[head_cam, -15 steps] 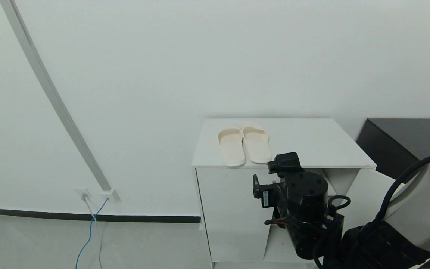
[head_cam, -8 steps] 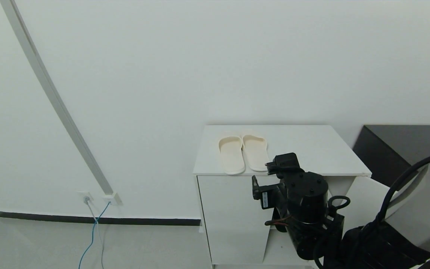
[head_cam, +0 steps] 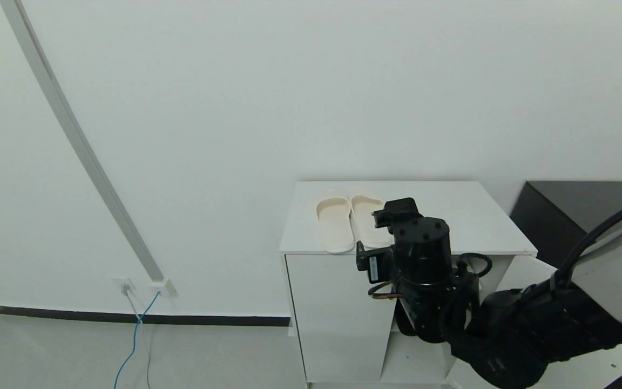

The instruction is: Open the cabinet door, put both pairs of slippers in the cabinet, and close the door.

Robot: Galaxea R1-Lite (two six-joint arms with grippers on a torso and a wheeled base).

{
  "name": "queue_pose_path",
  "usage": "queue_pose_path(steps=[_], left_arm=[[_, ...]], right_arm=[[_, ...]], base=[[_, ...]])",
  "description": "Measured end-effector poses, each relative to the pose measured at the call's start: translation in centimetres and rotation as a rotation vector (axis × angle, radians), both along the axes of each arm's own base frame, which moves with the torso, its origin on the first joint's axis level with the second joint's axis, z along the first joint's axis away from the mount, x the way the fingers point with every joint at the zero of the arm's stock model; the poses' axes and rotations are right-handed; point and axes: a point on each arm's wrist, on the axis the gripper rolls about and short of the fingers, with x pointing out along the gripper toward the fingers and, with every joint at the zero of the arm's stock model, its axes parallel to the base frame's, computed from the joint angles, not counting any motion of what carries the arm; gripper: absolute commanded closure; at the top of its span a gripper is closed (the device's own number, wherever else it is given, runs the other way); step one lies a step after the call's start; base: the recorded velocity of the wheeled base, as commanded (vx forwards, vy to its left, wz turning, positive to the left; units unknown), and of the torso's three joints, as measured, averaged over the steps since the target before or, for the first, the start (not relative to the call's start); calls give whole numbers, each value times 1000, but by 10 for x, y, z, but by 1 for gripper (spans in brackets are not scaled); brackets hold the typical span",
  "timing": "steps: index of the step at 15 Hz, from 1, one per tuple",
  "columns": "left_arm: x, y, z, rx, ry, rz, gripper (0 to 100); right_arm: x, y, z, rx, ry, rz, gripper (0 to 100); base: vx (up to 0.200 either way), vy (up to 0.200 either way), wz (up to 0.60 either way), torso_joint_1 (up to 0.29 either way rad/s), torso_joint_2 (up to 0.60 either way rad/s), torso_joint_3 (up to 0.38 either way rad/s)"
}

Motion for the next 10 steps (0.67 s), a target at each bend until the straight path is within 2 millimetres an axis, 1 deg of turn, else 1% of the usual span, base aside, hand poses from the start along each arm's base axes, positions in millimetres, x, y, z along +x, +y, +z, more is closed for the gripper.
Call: queue_pose_path(steps=[2,4,6,10], left_arm=[[0,0,0,0,0,0,100],[0,0,0,0,-1,0,100],[0,0,0,0,0,-2,100],[0,0,0,0,0,-1,100]], right_arm=[[5,2,10,23,41,-2,0],[6,1,19,49,57,4,0],[5,-1,24,71,66,9,0],[1,-3,15,99,112,54,0]], base=[[200,0,0,7,2,2],[200,0,0,-12,-12,5],[200,0,0,10,5,0],[0,0,0,0,0,0]])
